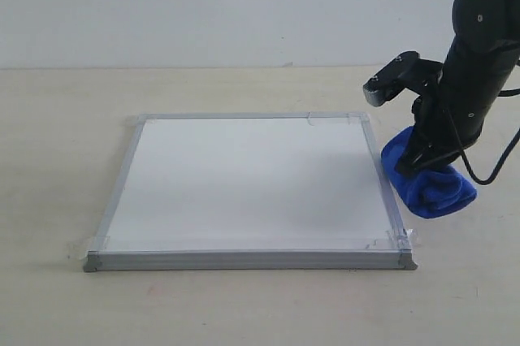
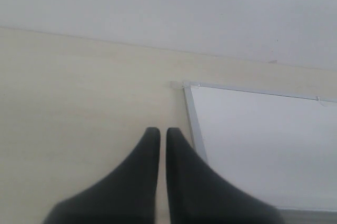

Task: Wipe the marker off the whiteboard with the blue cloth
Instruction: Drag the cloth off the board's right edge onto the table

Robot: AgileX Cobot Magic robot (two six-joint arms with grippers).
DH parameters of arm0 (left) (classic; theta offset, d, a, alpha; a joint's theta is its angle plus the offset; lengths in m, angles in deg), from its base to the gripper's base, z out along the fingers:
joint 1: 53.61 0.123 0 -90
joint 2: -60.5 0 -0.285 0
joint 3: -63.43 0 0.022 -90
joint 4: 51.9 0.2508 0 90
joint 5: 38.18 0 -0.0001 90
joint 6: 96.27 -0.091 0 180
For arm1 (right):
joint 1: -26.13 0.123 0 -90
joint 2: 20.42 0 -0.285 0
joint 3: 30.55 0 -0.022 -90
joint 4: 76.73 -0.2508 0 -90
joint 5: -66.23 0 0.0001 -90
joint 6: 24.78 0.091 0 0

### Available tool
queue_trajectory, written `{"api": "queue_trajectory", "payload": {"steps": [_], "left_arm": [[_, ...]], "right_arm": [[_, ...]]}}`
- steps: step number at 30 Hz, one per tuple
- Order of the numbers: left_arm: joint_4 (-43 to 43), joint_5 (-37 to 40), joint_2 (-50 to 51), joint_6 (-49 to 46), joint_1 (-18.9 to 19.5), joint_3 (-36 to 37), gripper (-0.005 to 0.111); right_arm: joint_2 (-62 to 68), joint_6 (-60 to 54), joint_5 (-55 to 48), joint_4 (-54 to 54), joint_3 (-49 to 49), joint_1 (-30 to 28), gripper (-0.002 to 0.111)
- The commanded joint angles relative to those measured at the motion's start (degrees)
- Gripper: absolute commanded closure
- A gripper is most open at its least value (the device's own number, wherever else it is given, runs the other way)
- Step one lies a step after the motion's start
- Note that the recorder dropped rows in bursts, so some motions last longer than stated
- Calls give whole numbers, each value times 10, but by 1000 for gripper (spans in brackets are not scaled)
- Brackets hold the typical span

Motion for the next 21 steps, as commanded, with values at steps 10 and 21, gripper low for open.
{"api": "queue_trajectory", "payload": {"steps": [10, 21], "left_arm": [[1, 0, -1, -4, 2, 2, 102], [1, 0, -1, -4, 2, 2, 102]], "right_arm": [[-7, 11, 60, 10, 66, -3, 108], [56, 28, 68, 10, 66, -3, 108]]}}
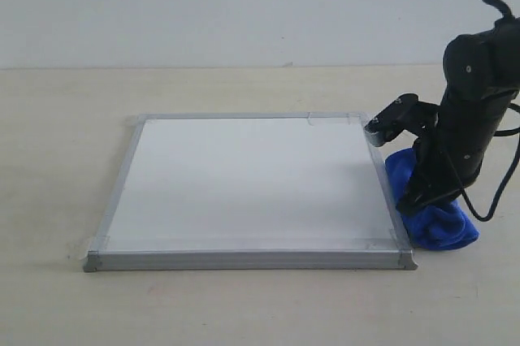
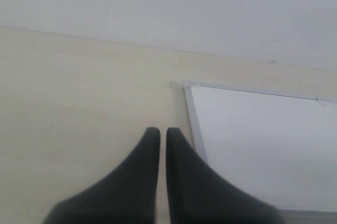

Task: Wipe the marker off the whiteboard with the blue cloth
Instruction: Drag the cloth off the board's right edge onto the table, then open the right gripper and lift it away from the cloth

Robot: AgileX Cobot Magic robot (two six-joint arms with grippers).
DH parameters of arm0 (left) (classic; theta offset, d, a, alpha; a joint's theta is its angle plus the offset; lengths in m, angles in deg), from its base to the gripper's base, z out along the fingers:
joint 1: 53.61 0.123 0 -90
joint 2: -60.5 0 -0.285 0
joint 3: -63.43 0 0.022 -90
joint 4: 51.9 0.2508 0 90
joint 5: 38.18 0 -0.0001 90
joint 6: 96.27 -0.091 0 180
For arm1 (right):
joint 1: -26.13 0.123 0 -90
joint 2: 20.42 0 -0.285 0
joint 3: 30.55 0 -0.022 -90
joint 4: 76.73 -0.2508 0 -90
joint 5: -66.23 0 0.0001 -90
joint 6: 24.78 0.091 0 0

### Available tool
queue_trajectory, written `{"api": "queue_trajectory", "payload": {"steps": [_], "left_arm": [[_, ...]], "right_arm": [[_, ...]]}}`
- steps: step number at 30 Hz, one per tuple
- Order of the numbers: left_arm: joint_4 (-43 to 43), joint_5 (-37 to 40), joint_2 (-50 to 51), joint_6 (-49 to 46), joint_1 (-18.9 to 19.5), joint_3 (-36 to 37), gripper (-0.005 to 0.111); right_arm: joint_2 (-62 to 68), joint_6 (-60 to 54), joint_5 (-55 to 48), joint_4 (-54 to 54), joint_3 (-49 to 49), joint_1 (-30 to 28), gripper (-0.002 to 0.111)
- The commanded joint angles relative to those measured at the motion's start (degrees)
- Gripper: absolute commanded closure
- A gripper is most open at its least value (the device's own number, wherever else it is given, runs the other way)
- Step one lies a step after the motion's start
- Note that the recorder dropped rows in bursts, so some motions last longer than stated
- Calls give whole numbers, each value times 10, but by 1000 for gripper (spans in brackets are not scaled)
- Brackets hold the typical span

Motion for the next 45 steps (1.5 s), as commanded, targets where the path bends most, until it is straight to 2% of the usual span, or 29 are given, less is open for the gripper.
{"api": "queue_trajectory", "payload": {"steps": [1, 6, 8, 9, 10, 12, 23, 25, 26, 31, 36, 40, 45], "left_arm": [[1, 0, -1, -4, 2, 2, 102], [1, 0, -1, -4, 2, 2, 102], [1, 0, -1, -4, 2, 2, 102], [1, 0, -1, -4, 2, 2, 102], [1, 0, -1, -4, 2, 2, 102], [1, 0, -1, -4, 2, 2, 102], [1, 0, -1, -4, 2, 2, 102], [1, 0, -1, -4, 2, 2, 102], [1, 0, -1, -4, 2, 2, 102], [1, 0, -1, -4, 2, 2, 102], [1, 0, -1, -4, 2, 2, 102], [1, 0, -1, -4, 2, 2, 102], [1, 0, -1, -4, 2, 2, 102]], "right_arm": [[16, 5, 12, -1, 3, -3, 108], [16, 21, 7, 0, 3, -3, 106], [14, 30, -1, 0, 3, -3, 91], [8, 36, -1, 0, 3, -3, 74], [4, 39, -1, 0, 3, -3, 64], [-12, 66, 1, 0, 2, -3, 52], [-164, 90, -16, -3, 2, -3, 52], [-195, 106, -25, -3, 2, -3, 56], [-211, 113, -32, -3, 2, -3, 62], [-284, 143, -98, -6, 2, -3, 108], [-352, 211, -131, -34, 9, -3, 108], [-425, 211, -64, -92, 61, -3, 108], [-522, 211, 16, -97, 168, -3, 108]]}}
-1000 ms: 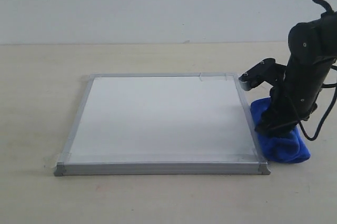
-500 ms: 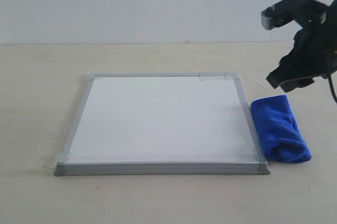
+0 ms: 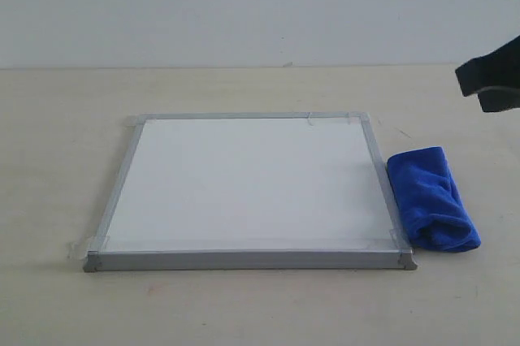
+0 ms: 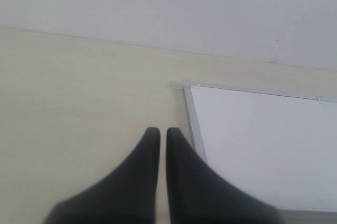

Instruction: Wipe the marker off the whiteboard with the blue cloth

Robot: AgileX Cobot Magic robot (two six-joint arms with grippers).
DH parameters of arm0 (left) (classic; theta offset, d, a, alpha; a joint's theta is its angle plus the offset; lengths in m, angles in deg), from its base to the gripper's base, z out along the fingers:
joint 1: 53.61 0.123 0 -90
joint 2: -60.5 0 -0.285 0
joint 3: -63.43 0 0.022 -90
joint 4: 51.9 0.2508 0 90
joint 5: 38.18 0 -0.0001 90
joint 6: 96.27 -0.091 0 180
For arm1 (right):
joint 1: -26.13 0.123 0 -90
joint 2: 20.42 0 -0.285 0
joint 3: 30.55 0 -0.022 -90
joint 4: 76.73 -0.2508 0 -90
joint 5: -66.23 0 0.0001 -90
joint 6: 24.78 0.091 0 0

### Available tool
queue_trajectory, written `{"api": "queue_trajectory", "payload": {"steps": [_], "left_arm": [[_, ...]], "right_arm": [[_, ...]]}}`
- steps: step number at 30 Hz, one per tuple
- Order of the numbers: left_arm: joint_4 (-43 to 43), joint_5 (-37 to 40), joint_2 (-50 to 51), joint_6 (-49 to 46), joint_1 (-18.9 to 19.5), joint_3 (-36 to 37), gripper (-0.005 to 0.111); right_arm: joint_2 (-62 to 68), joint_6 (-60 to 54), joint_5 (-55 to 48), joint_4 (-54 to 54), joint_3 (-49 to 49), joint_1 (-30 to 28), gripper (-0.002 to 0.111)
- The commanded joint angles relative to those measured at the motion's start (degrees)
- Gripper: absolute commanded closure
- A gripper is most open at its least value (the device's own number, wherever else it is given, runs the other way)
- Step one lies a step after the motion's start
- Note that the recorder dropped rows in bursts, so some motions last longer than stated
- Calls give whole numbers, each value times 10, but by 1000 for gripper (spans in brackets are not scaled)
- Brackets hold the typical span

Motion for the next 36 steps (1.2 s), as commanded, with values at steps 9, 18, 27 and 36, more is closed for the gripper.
{"api": "queue_trajectory", "payload": {"steps": [9, 18, 27, 36], "left_arm": [[1, 0, -1, -4, 2, 2, 102], [1, 0, -1, -4, 2, 2, 102], [1, 0, -1, -4, 2, 2, 102], [1, 0, -1, -4, 2, 2, 102]], "right_arm": [[-161, 8, 18, -7, 146, -1, 108], [-172, 9, 32, -9, 146, 13, 108], [-204, 7, 41, -20, 147, 17, 108], [-360, 7, 168, -18, 236, 17, 108]]}}
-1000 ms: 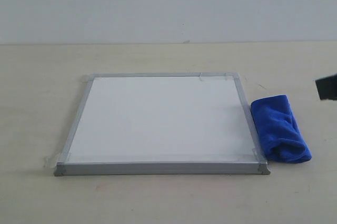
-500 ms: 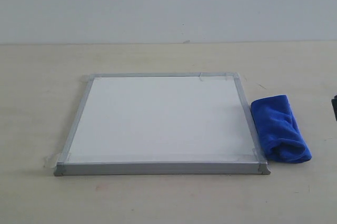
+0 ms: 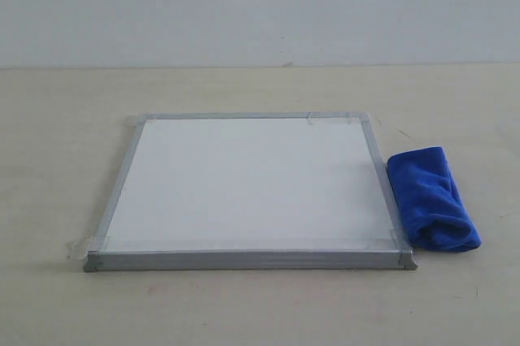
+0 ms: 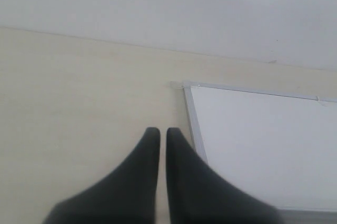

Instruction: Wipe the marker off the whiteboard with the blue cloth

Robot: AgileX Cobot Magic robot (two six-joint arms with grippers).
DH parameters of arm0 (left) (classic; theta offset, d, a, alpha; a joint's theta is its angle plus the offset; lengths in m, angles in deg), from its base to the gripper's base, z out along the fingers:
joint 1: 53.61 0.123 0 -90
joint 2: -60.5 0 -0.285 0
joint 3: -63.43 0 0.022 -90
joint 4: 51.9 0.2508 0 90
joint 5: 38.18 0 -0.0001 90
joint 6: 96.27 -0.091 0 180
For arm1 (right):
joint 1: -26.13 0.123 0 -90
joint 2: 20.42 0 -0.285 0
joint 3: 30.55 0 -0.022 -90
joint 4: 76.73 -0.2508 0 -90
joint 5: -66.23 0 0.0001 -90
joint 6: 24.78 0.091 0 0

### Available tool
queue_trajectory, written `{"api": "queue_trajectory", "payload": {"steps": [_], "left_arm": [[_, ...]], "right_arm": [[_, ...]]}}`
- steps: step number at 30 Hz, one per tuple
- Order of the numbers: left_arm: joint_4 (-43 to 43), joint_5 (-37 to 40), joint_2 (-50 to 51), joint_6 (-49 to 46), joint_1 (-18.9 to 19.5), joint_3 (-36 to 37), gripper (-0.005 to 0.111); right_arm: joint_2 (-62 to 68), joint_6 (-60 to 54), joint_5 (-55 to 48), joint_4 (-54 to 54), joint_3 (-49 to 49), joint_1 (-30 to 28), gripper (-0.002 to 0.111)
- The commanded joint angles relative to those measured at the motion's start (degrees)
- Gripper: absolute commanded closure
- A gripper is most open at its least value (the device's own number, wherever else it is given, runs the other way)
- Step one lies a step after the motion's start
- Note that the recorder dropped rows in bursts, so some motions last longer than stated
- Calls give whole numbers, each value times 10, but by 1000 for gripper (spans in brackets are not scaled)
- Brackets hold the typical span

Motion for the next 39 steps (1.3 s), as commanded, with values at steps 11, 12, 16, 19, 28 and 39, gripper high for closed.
{"api": "queue_trajectory", "payload": {"steps": [11, 12, 16, 19, 28, 39], "left_arm": [[1, 0, -1, -4, 2, 2, 102], [1, 0, -1, -4, 2, 2, 102], [1, 0, -1, -4, 2, 2, 102], [1, 0, -1, -4, 2, 2, 102], [1, 0, -1, -4, 2, 2, 102], [1, 0, -1, -4, 2, 2, 102]], "right_arm": [[-261, 20, 290, 0, 356, 0, 108], [-278, 18, 298, 2, 356, 0, 108], [-328, 7, 225, 17, 356, -1, 108], [-342, 8, 164, 18, 356, -4, 108], [-342, 23, 162, 19, 356, -70, 108], [-342, 23, 162, 18, 356, -69, 108]]}}
